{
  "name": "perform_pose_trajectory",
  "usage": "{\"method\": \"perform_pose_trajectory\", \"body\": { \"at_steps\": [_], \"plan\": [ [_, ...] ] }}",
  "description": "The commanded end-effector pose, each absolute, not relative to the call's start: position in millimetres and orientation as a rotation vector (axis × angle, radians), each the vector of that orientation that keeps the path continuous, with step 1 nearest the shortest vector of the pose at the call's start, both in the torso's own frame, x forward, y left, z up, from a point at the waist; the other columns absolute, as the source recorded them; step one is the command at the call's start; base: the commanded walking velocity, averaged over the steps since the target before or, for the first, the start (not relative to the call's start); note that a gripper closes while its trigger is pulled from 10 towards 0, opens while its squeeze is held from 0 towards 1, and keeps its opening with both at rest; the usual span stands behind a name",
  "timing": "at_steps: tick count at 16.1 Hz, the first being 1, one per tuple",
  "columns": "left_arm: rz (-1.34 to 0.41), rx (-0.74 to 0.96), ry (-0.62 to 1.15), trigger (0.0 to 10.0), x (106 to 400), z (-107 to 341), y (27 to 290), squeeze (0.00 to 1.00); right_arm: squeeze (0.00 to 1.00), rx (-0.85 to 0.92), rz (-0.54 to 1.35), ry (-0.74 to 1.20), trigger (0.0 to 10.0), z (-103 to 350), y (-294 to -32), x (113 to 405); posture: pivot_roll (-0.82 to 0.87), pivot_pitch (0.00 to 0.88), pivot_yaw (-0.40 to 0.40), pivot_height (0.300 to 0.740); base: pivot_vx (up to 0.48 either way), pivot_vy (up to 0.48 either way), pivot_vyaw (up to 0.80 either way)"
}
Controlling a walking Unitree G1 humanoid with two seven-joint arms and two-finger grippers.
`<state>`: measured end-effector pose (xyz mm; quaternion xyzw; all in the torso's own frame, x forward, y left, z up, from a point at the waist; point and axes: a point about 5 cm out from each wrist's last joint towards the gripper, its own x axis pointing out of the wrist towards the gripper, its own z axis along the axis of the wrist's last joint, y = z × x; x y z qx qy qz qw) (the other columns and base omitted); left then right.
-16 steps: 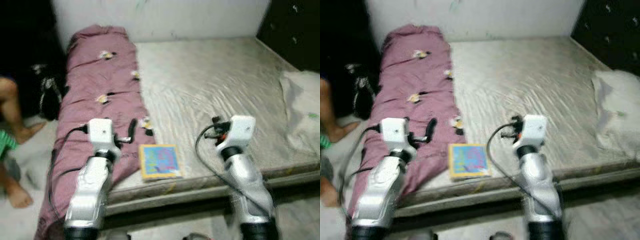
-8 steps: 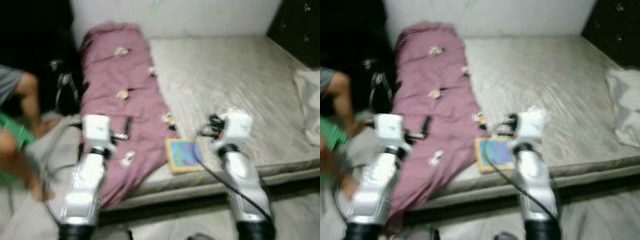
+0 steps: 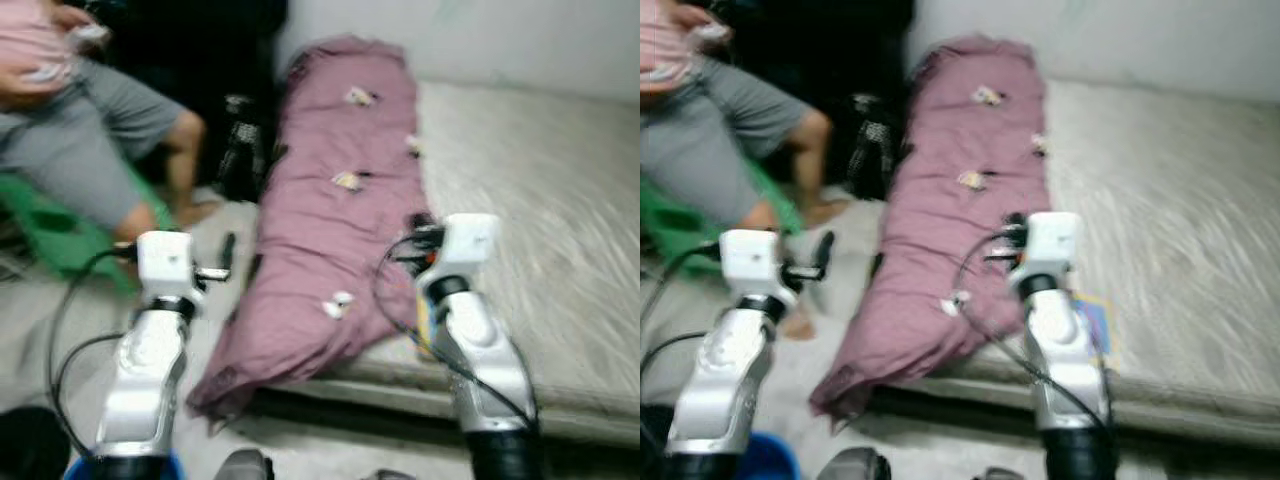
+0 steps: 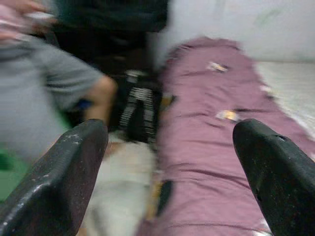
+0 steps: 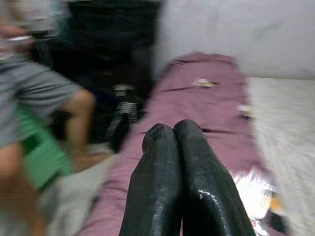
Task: Clean up the room
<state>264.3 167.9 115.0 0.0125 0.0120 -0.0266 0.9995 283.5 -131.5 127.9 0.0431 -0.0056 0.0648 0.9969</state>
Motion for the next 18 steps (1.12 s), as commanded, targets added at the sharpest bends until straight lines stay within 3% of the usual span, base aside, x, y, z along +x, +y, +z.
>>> {"method": "perform_pose_trajectory", "body": {
  "at_steps": [1,18],
  "plan": [
    [-0.069,0.026,0.028,10.0,263.0,114.0,160.3,0.0,0.0,0.072,0.122,-0.014,10.0,128.0,-134.7,281.1,0.02,0.0,-0.009,0.74,0.0,0.0,0.8],
    [-0.091,0.018,0.039,10.0,262.1,110.1,150.8,0.0,0.0,0.082,0.129,0.0,10.0,124.1,-135.7,280.2,0.01,0.0,-0.01,0.74,0.0,0.0,0.8]
  ]
}}
